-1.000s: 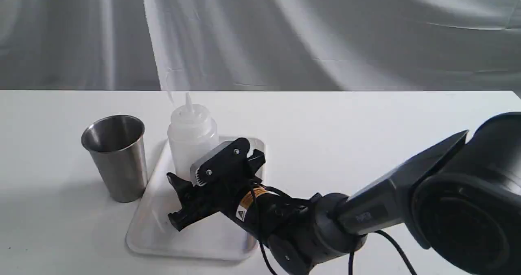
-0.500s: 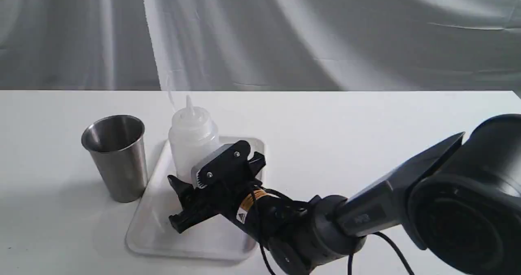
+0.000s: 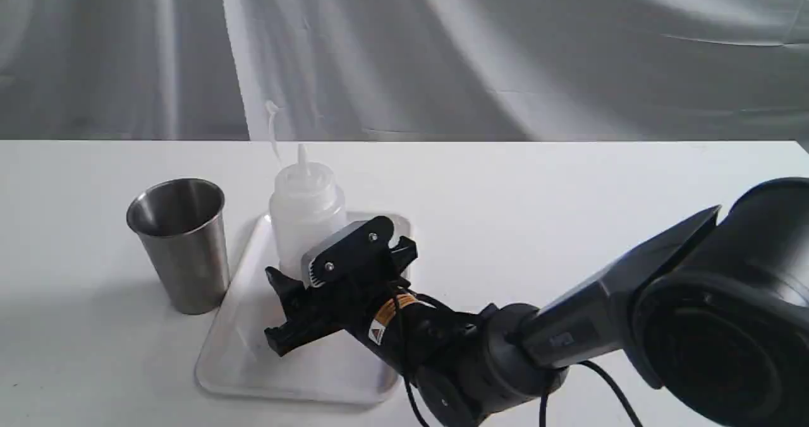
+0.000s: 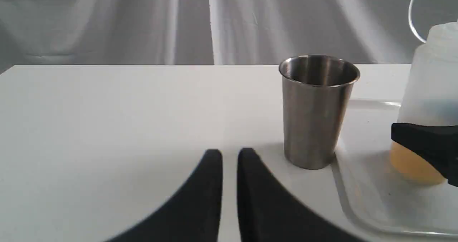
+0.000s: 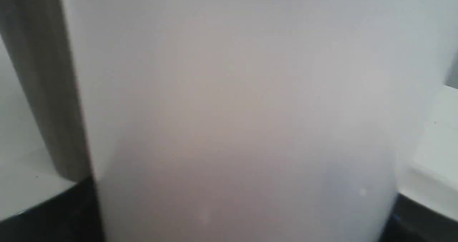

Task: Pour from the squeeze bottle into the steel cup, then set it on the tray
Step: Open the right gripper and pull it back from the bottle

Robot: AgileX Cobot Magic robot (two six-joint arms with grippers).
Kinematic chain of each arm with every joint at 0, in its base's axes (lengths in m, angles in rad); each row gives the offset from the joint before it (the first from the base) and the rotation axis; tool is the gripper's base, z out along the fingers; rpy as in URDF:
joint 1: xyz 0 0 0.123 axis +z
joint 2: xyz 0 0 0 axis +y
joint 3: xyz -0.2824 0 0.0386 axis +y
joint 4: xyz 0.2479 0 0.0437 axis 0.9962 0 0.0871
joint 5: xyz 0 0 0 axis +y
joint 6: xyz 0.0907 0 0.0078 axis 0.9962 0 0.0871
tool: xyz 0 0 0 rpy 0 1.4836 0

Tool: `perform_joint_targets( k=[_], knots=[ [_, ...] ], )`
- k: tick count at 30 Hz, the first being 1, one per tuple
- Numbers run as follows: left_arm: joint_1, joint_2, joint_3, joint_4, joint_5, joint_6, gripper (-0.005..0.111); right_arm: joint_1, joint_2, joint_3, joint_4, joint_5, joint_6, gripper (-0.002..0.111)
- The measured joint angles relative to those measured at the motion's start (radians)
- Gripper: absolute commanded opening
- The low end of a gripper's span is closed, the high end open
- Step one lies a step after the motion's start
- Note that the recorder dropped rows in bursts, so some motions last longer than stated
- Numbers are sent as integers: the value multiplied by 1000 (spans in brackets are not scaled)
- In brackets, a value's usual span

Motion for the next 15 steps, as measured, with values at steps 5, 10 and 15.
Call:
perform_joint_targets(
  k=[5,10,15],
  knots=[
    [0,0,0,0,0,0,8,0,0,0,0,0,0,73],
    [0,0,0,0,0,0,8,0,0,-2,0,-15,0,89],
    [0,0,0,0,0,0,8,0,0,-2,0,-13,16,94]
  ],
)
